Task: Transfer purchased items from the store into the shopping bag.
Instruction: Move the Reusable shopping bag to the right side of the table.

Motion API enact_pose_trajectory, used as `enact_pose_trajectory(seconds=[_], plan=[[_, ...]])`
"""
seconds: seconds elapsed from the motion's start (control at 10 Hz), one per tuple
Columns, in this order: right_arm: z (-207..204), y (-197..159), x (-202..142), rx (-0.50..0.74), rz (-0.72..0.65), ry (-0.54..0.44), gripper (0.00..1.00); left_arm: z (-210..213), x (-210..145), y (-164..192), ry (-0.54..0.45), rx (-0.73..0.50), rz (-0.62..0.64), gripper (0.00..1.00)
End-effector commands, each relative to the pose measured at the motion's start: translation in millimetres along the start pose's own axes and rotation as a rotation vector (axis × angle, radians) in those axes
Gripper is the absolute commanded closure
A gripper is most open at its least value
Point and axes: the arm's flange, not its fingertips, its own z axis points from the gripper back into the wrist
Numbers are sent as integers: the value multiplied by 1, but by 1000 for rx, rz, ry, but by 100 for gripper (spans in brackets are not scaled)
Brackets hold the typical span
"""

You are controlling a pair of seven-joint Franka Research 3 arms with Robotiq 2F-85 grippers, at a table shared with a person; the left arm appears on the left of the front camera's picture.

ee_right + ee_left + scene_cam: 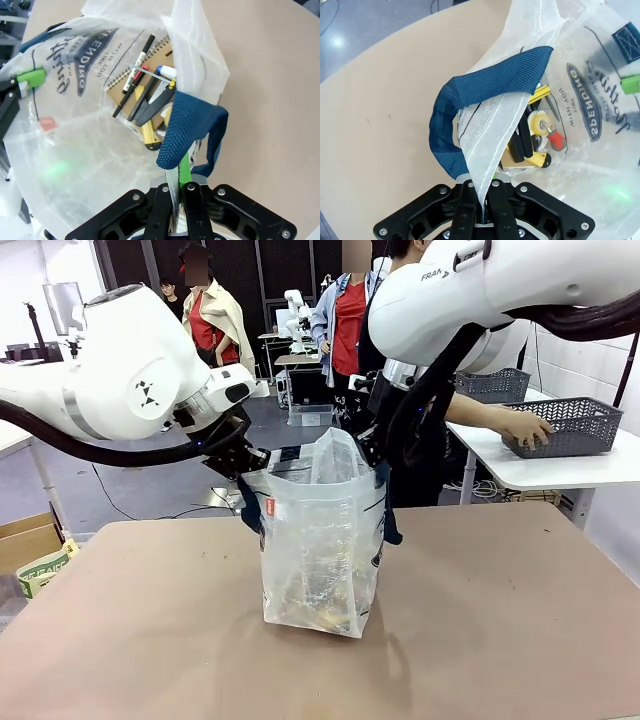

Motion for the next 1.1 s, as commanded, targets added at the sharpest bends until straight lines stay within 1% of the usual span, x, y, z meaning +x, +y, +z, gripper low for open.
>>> enact_pose_trajectory(seconds=[0.0,0.2,0.4,0.5,0.6,0.8,0.9,1.0], plan=[[-6,11,21,14,14,19,100,-2,13,-7,-25,1,10,100],[-12,18,36,10,21,23,100,-8,22,-13,-14,-55,19,100],[-14,27,44,13,32,42,100,-10,25,-27,31,-115,16,100],[-12,23,41,14,38,52,100,-12,18,-15,6,-40,6,100],[-18,21,35,30,43,25,100,-12,18,-15,6,-40,6,100],[-18,21,35,30,43,25,100,-12,18,-15,6,-40,6,100],[-19,22,37,32,47,36,100,-16,20,-18,19,-56,11,100],[-22,24,37,46,9,53,100,-14,29,-26,79,-31,25,100]])
